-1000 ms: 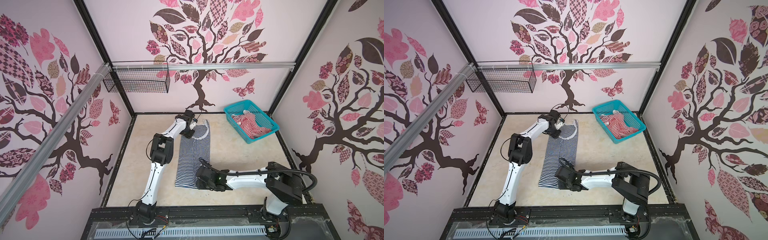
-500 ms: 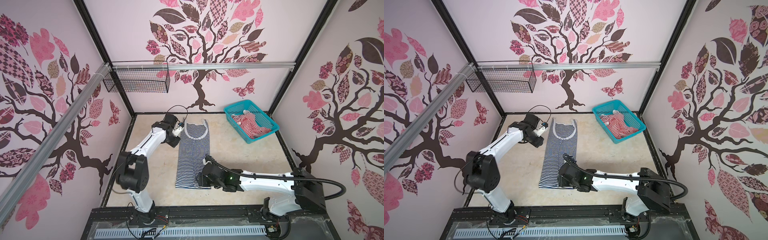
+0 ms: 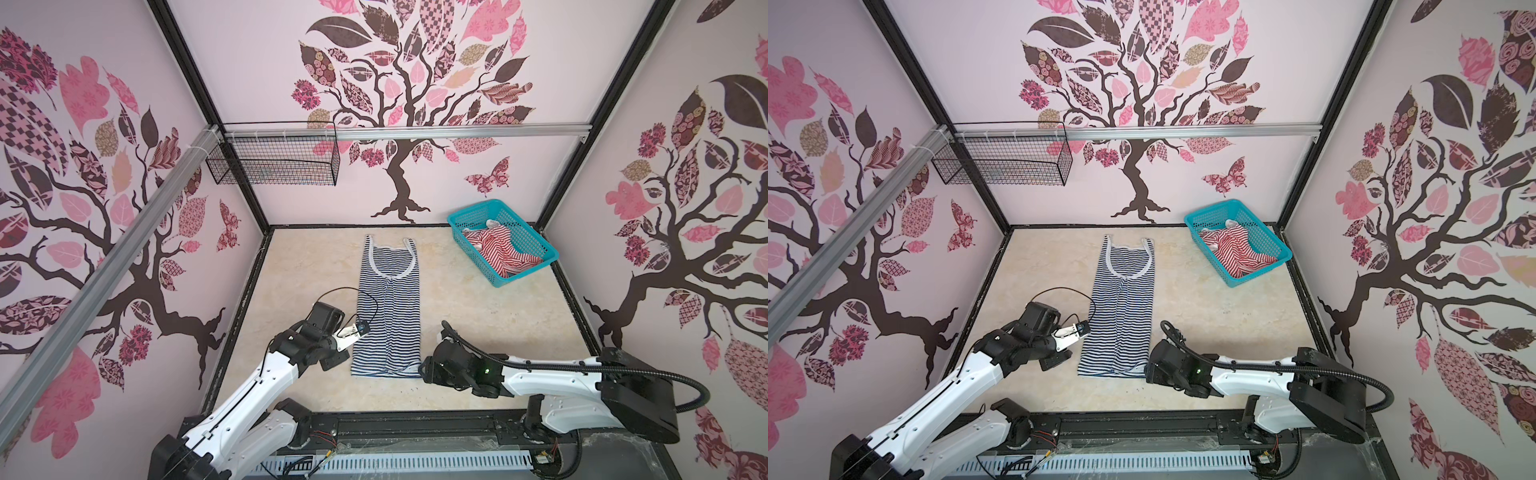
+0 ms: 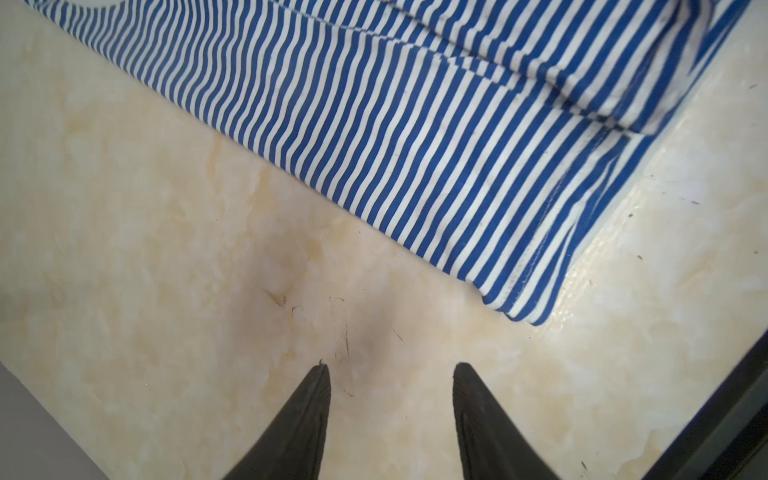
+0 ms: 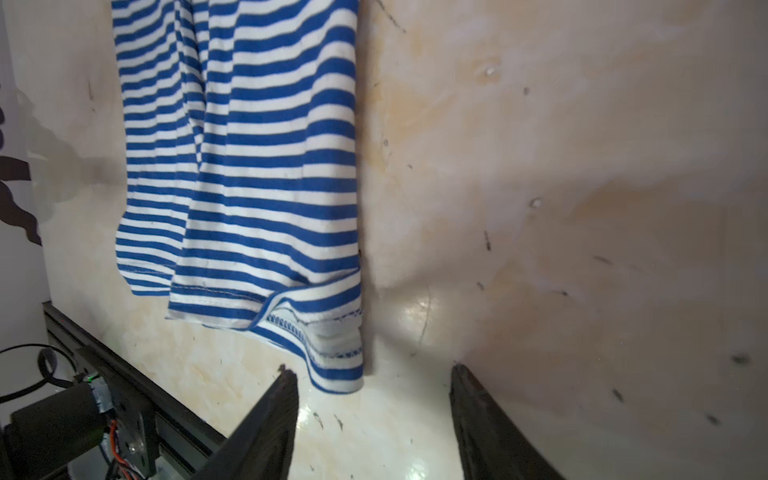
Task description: Fold and stack the tank tops
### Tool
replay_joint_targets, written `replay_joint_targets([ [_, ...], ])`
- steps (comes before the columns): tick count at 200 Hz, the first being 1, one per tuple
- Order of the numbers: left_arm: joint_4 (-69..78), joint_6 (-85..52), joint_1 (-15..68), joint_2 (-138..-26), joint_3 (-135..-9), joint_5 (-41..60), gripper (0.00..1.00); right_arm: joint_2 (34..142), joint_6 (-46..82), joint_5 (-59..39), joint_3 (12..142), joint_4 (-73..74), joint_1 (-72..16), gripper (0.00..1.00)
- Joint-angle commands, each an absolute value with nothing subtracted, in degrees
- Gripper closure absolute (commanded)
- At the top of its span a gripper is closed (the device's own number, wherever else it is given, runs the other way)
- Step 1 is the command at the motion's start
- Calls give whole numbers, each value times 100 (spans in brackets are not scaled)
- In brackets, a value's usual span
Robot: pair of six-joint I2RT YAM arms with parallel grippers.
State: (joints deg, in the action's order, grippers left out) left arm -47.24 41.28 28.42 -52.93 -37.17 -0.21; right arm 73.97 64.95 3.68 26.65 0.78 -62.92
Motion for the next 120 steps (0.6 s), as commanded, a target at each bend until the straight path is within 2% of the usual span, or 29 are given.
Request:
replay_joint_targets([
  [1,-4737,4343,3050,-5395,-3511,112,48,7561,6662,172,2833,470,-6275,39],
  [63,-4379,4210,3298,-6139,-3463,41,45,8475,6647,-283,3263,357,-6275,41],
  [88,-4366,4236,3350,-6260,-3453,271,45,8452,6697,-299,3184,438,-6275,51],
  [120,-4275,4181,3919,-6424,-3329,40,44,8229,6667,-196,3144,431,-6275,67],
])
